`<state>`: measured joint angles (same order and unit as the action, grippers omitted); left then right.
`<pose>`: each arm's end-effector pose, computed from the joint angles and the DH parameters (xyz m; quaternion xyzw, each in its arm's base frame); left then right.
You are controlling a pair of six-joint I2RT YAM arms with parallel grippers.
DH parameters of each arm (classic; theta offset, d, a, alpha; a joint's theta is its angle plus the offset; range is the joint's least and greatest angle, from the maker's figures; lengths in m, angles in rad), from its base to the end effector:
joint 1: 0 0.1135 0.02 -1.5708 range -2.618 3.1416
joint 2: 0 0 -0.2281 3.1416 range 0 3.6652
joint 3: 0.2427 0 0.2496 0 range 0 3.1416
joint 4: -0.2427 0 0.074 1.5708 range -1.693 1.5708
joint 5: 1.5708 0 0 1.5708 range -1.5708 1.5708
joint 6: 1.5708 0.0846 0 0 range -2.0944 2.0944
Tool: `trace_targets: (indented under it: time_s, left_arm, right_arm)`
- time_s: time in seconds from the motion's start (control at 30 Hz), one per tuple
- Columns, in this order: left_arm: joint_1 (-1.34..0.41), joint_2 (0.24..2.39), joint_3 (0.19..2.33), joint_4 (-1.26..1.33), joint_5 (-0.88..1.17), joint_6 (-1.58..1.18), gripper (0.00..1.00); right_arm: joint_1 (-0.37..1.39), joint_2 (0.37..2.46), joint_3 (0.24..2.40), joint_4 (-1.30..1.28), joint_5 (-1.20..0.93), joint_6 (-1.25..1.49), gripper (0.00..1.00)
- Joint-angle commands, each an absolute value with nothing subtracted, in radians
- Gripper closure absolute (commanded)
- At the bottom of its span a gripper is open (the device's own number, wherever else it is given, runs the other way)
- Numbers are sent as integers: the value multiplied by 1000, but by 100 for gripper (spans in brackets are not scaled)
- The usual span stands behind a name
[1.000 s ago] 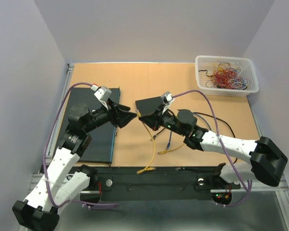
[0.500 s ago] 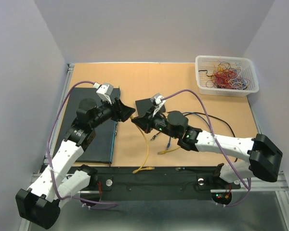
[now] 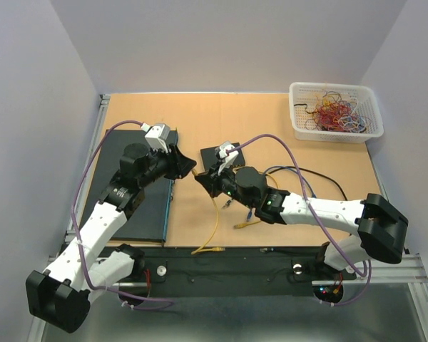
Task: Insert the plug into the switch port
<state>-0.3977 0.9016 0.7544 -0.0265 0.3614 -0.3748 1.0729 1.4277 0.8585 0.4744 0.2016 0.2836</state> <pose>0.2445 -0.1352 0.2897 0.1242 0.7519 -0.3658 0.5342 0.1964 0.3258 0.2444 -0.2205 0.7055 0.3620 0.5680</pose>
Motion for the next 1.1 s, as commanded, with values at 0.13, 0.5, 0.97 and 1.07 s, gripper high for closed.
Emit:
trace_targets:
  time_s: [0.13, 0.5, 0.97, 1.07]
  left_arm:
    - [-400, 911, 799, -25, 368, -360, 53]
    - [-402, 930, 796, -8, 434, -362, 57]
    - [-402, 891, 799, 31, 529, -334, 100]
    - [-400, 835, 792, 80, 599, -318, 100]
  right_arm:
    - [1080, 1434, 911, 532, 244, 261, 100]
    - [1081, 1450, 908, 554, 261, 253, 99]
    - [1060, 1388, 874, 569, 210, 262, 44]
    - [823, 1278, 798, 607, -319, 404, 32]
